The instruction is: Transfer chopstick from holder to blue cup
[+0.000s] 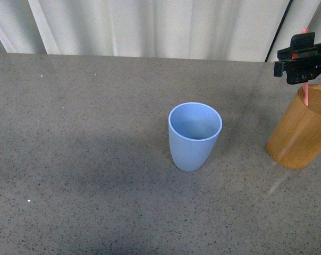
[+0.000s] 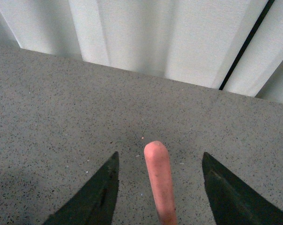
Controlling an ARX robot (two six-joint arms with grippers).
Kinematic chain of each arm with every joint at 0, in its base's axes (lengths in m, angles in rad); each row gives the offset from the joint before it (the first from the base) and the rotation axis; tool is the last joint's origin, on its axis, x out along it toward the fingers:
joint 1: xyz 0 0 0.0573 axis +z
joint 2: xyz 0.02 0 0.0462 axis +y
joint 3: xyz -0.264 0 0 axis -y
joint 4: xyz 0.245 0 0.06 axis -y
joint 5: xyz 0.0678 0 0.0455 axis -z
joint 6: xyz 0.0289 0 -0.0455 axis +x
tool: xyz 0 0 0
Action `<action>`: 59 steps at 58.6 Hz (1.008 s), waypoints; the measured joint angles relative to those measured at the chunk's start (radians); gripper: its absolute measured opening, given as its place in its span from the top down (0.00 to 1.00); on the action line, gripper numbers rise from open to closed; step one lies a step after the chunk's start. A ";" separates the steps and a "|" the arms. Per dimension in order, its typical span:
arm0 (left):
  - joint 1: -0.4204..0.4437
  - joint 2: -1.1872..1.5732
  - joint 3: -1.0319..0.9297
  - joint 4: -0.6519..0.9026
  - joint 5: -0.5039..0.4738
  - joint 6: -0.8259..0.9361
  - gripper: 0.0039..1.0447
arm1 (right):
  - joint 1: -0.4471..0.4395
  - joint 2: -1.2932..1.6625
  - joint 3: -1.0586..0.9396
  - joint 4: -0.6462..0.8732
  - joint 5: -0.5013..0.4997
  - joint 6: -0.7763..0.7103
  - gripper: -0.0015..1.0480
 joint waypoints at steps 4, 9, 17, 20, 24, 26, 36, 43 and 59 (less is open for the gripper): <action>0.000 0.000 0.000 0.000 0.000 0.000 0.06 | 0.000 0.011 0.000 0.008 -0.002 0.005 0.73; 0.000 0.000 0.000 0.000 0.000 0.000 0.06 | 0.000 0.011 -0.005 0.016 -0.003 0.010 0.86; 0.000 0.000 0.000 0.000 0.000 0.000 0.06 | 0.000 -0.014 -0.023 0.021 -0.002 0.003 0.99; 0.000 0.000 0.000 0.000 0.000 0.000 0.06 | 0.000 -0.029 -0.030 0.018 -0.003 0.006 0.98; 0.000 0.000 0.000 0.000 0.000 0.000 0.06 | 0.000 -0.055 -0.039 0.008 -0.005 0.007 0.98; 0.000 0.000 0.000 0.000 0.000 0.000 0.06 | 0.000 -0.071 -0.042 -0.003 -0.006 0.007 0.98; 0.000 0.000 0.000 0.000 0.000 0.000 0.06 | 0.003 -0.199 -0.044 -0.053 -0.011 -0.005 0.98; 0.000 0.000 0.000 0.000 0.000 0.000 0.06 | 0.020 -0.296 -0.036 -0.091 0.000 -0.044 0.98; 0.000 0.000 0.000 0.000 0.000 0.000 0.06 | 0.184 -0.569 0.098 -0.192 0.070 -0.073 0.98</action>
